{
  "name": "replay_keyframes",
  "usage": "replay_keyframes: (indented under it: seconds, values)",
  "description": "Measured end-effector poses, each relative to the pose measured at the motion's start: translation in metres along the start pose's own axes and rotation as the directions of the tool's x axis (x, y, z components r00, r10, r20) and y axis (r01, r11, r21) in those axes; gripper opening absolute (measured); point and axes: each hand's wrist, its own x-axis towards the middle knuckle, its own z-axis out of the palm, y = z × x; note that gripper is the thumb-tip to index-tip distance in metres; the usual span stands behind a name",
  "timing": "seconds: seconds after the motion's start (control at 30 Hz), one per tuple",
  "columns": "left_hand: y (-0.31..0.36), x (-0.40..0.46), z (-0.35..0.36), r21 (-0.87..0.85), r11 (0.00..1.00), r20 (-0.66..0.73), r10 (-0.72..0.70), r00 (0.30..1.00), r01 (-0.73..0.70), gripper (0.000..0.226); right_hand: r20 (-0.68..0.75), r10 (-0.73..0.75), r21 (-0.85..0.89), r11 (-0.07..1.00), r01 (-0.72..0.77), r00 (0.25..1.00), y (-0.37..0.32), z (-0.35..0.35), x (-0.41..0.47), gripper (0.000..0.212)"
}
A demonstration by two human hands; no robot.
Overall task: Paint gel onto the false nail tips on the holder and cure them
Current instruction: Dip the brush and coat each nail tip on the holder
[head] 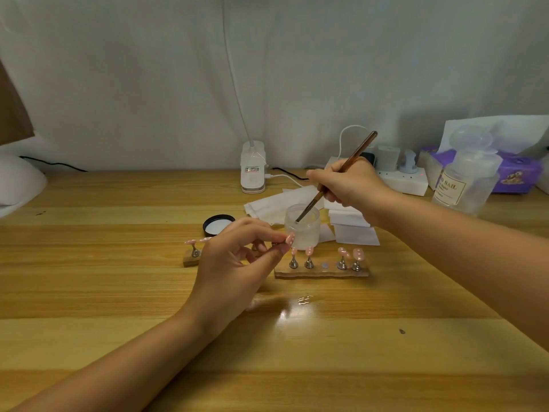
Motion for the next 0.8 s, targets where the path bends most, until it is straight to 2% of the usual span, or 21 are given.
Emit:
replay_keyframes:
  seconds: [0.23,0.63,0.8]
  values:
    - [0.003,-0.001,0.0,-0.023,0.999,0.007,-0.027,1.0,0.027,0.014,-0.026,0.094,0.111,0.99,-0.091,0.995,0.003,-0.017,-0.002,0.032]
    - [0.007,-0.001,0.0,-0.019,0.999,0.02,-0.037,0.999,0.037,0.017,-0.087,0.091,0.128,0.989,-0.08,0.992,0.013,-0.029,-0.006,0.031]
    - [0.005,-0.001,0.001,-0.021,0.999,0.013,-0.026,1.0,0.026,0.016,-0.123,0.149,0.171,0.977,-0.126,0.981,0.011,-0.033,-0.006,0.029]
